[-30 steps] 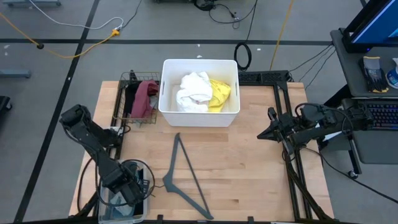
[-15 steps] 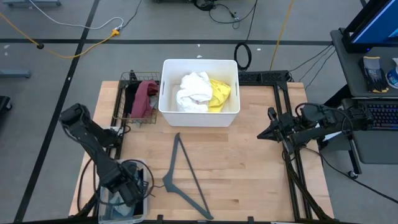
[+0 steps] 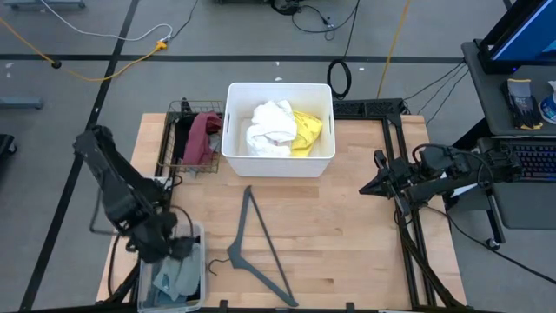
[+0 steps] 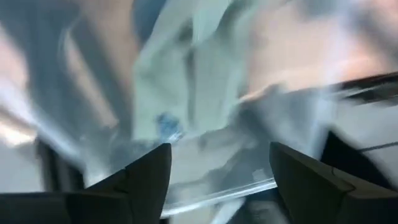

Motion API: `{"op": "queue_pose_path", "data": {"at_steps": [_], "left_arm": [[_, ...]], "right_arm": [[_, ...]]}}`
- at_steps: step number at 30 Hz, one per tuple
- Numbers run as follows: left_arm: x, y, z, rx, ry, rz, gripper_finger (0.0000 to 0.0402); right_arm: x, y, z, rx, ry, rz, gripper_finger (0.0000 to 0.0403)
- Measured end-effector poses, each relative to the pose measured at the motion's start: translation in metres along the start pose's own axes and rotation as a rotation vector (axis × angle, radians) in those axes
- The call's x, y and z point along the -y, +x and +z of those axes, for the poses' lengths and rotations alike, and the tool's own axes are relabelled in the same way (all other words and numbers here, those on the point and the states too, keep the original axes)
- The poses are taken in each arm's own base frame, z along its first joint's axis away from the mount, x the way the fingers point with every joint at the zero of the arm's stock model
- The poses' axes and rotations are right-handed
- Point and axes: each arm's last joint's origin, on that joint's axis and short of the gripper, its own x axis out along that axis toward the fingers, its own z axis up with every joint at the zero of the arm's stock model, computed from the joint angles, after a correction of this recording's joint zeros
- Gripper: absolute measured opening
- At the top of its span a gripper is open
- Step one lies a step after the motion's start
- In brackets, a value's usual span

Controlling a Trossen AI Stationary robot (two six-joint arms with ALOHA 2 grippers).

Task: Pick & Place Cloths
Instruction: Return to Home Position

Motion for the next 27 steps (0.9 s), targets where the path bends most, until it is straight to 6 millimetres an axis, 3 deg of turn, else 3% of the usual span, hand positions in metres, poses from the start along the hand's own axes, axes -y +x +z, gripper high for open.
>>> {"op": "queue_pose_path", "data": {"at_steps": [4,11,16,20,27], "left_arm": [[-0.006,-0.026,0.011,0.162,0.115,-0.279,0.0284],[-0.016,-0.065,0.031,0.635,0.400,-0.653,0.0285],[-0.027,-0.088,0.043,0.948,0.544,-0.741,0.0285],[-0.037,-0.104,0.052,1.145,0.549,-0.795,0.0285],[-0.050,-0.119,0.062,1.264,0.666,-0.749,0.0285]], "right_arm": [[0.000,0.000,0.000,-0.002,-0.010,0.000,0.0000],[0.000,-0.001,-0.001,-0.006,-0.030,0.005,0.0003],[0.000,-0.002,-0.001,-0.005,-0.031,0.005,0.0001],[0.000,-0.001,-0.001,-0.005,-0.030,0.005,0.0004],[0.002,0.004,-0.011,-0.035,-0.024,0.000,0.0006]]}}
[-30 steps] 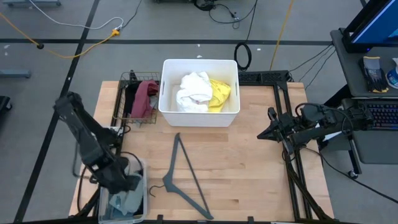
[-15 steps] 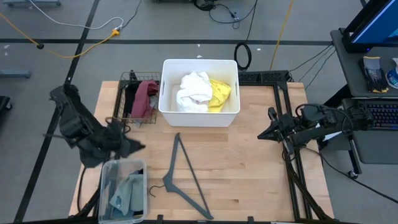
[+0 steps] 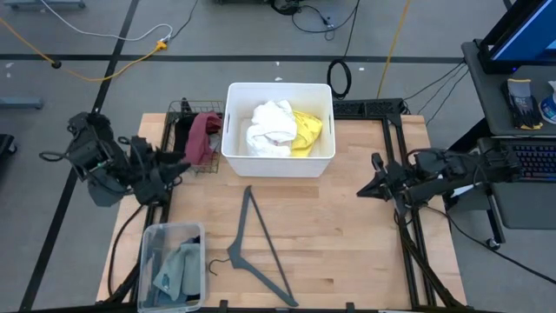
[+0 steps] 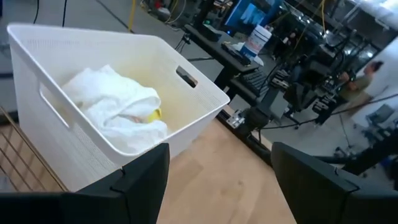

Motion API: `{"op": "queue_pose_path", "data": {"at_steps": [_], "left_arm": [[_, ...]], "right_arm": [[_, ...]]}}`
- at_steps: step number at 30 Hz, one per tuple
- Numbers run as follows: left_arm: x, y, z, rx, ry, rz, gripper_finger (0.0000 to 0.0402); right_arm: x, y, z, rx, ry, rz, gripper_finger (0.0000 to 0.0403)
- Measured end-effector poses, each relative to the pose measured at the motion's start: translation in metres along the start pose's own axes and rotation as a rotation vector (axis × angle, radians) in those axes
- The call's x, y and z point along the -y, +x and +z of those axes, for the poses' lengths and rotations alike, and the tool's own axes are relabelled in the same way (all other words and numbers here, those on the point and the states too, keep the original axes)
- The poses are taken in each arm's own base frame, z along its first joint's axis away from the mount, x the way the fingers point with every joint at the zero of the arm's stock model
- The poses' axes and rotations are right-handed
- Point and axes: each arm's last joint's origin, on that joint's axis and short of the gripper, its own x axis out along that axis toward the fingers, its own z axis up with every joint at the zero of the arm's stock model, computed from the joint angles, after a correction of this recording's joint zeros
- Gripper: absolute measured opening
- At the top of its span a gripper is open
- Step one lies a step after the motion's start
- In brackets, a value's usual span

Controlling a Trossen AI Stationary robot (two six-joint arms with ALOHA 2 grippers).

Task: Pick & Place Cloths
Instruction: Return to Home Position

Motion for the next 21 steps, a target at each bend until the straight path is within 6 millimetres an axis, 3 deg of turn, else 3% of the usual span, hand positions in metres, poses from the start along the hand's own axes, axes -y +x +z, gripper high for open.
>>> {"op": "queue_pose_path", "data": {"at_steps": [9,14,21], "left_arm": [[0.002,0.001,-0.003,-0.007,0.106,-0.006,0.0285],[0.016,0.014,-0.033,-0.056,0.082,-0.062,0.0285],[0.025,0.040,-0.073,-0.046,0.094,-0.214,0.0285]], "right_arm": [[0.008,0.017,-0.038,-0.114,0.021,-0.017,0.0006],[0.012,0.027,-0.055,-0.071,0.083,-0.011,0.0005],[0.009,0.028,-0.052,-0.001,0.007,0.083,0.0002]]}}
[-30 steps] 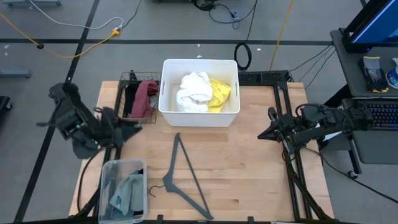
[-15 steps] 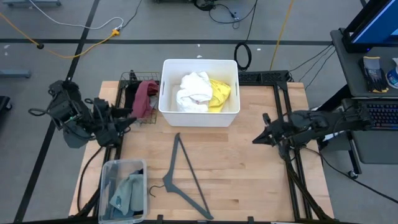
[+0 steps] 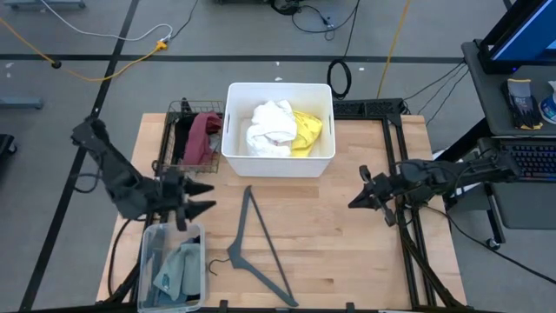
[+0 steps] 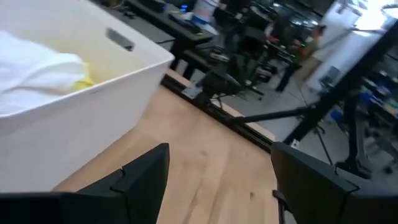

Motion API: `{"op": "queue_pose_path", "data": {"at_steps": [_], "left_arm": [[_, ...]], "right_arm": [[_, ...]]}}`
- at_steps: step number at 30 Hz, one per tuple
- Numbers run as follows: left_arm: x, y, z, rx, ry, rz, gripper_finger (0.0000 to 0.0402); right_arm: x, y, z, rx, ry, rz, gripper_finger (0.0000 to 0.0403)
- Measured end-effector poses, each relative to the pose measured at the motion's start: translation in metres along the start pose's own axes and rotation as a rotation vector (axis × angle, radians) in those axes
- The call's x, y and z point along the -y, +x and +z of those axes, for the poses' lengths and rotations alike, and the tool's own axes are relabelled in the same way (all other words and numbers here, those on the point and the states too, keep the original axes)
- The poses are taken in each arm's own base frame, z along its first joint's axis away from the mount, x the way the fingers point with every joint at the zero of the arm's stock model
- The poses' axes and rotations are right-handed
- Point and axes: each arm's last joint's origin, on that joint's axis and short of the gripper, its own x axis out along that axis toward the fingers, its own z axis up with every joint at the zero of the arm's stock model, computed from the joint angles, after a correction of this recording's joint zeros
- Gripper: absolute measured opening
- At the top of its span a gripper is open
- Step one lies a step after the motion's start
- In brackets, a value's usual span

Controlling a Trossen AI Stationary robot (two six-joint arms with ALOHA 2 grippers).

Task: Pick & Place Cloths
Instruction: Return to Home Position

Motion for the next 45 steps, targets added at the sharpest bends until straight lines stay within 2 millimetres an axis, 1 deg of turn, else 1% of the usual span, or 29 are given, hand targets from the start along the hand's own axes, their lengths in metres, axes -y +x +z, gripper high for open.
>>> {"op": "queue_pose_path", "data": {"at_steps": [3,5,7,9,12,15,18,22,25,27,32,37,41,45], "left_arm": [[-0.005,0.014,-0.002,0.008,0.052,-0.033,0.0285],[-0.013,0.022,0.000,-0.007,0.093,-0.031,0.0285],[-0.024,0.026,0.006,-0.024,0.123,-0.026,0.0285],[-0.033,0.025,0.016,-0.016,0.145,-0.029,0.0285],[-0.047,0.018,0.030,-0.001,0.188,-0.046,0.0285],[-0.060,0.004,0.039,0.013,0.230,-0.062,0.0285],[-0.073,-0.012,0.042,0.013,0.248,-0.034,0.0285],[-0.086,-0.029,0.041,-0.003,0.255,-0.016,0.0285],[-0.094,-0.035,0.035,0.006,0.257,-0.021,0.0285],[-0.100,-0.035,0.026,0.008,0.260,-0.020,0.0285],[-0.115,-0.026,-0.001,0.021,0.245,-0.025,0.0285],[-0.126,-0.018,-0.024,0.051,0.226,-0.042,0.0285],[-0.133,-0.014,-0.038,0.075,0.210,-0.054,0.0285],[-0.139,-0.011,-0.047,0.101,0.196,-0.035,0.0285]], "right_arm": [[-0.001,-0.003,0.001,0.014,-0.005,0.003,0.0001],[-0.001,-0.005,0.002,0.025,-0.009,0.005,0.0001],[-0.002,-0.007,0.003,0.037,-0.012,0.007,0.0001],[-0.003,-0.010,0.003,0.049,-0.015,0.012,0.0002],[-0.004,-0.012,0.004,0.061,-0.020,0.035,0.0001],[-0.005,-0.014,0.005,0.065,-0.026,0.063,0.0001],[-0.006,-0.015,0.005,0.069,-0.027,0.064,0.0001],[-0.006,-0.015,0.005,0.069,-0.027,0.064,0.0001],[-0.006,-0.015,0.005,0.069,-0.027,0.064,0.0002],[-0.006,-0.015,0.005,0.071,-0.028,0.064,0.0001],[-0.006,-0.015,0.005,0.074,-0.032,0.063,0.0002],[-0.006,-0.015,0.010,0.119,-0.043,0.069,0.0002],[-0.005,-0.009,0.010,0.118,-0.047,0.069,0.0001],[-0.002,0.001,0.004,0.192,-0.109,0.069,0.0001]]}}
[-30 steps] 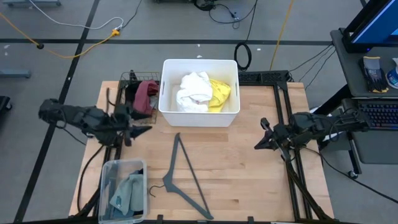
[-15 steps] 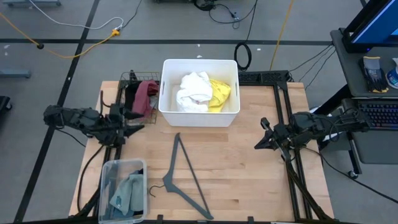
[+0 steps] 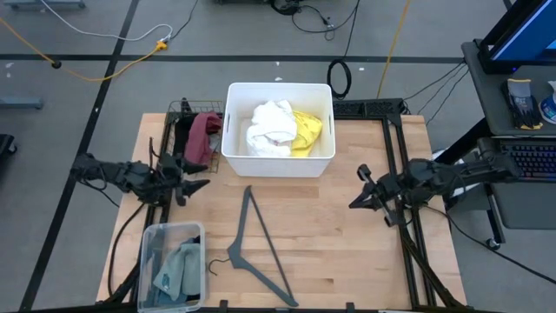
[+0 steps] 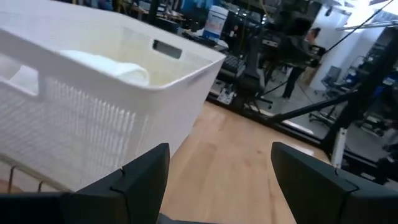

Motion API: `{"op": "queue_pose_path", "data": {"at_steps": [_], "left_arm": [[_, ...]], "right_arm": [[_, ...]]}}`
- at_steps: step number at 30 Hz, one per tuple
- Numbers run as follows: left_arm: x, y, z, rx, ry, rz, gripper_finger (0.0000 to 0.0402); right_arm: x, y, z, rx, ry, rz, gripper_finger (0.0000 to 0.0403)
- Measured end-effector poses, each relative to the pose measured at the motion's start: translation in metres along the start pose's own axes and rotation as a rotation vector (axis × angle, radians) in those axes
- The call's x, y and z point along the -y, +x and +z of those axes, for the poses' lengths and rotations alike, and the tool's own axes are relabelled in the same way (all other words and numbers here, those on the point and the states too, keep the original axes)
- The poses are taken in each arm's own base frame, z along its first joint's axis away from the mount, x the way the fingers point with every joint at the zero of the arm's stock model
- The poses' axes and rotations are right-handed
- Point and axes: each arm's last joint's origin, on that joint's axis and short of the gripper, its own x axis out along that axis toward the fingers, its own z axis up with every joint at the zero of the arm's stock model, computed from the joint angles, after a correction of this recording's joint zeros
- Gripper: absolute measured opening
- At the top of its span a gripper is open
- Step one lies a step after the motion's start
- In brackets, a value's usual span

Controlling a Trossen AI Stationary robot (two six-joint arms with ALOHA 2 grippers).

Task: Pick & Place Cloths
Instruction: Return to Home Position

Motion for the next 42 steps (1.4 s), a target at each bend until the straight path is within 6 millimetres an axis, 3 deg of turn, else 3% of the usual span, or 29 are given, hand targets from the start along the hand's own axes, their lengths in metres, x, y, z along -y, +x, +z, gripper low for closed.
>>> {"op": "queue_pose_path", "data": {"at_steps": [6,11,25,42], "left_arm": [[-0.004,0.006,-0.017,0.009,-0.026,0.026,0.0285],[-0.007,0.010,-0.029,-0.002,-0.051,0.057,0.0285],[-0.012,0.010,-0.036,-0.039,-0.048,0.137,0.0285],[-0.017,0.011,-0.045,-0.020,-0.061,0.244,0.0285]], "right_arm": [[0.005,0.004,-0.035,0.046,0.011,-0.012,0.0001],[0.009,-0.006,-0.058,0.090,0.056,-0.041,0.0001],[0.016,-0.034,-0.064,0.103,0.082,-0.057,0.0001],[0.024,-0.036,-0.076,-0.013,0.021,-0.211,0.0005]]}}
